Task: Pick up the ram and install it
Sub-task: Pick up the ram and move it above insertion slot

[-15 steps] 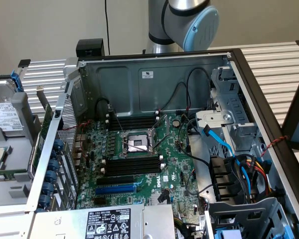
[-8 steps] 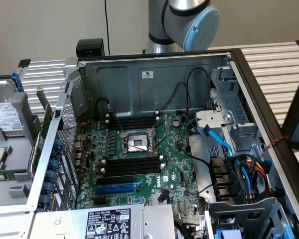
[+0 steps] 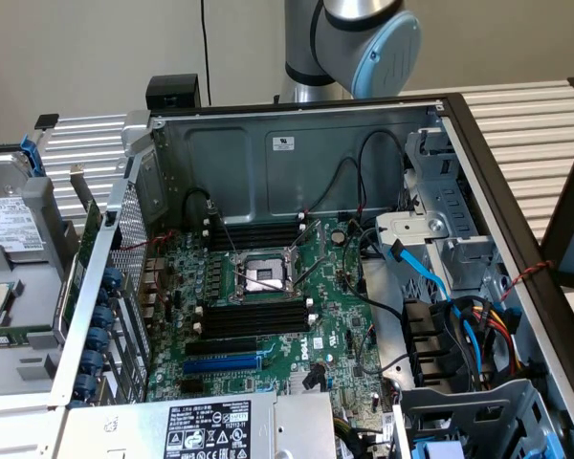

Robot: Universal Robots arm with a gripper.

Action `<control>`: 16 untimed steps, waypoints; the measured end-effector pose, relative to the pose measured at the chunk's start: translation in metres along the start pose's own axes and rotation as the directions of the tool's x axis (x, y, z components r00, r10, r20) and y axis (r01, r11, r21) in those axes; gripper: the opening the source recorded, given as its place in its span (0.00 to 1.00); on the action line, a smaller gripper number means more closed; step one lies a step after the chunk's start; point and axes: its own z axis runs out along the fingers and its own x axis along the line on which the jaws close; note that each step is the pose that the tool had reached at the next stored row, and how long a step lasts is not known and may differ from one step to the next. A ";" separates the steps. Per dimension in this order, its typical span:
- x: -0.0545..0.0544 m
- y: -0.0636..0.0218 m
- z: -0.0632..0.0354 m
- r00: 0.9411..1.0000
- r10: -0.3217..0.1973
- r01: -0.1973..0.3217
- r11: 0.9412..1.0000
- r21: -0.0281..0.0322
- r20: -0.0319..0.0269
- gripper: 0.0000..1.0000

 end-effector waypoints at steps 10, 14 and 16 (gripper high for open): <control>-0.001 -0.0165 0.0002 1.000 0.000 0.000 1.000 0.000 0.000 0.12; -0.002 -0.0238 0.0004 1.000 0.000 0.000 1.000 0.001 0.000 0.12; -0.002 -0.0262 0.0004 1.000 0.000 0.000 1.000 0.001 0.000 0.12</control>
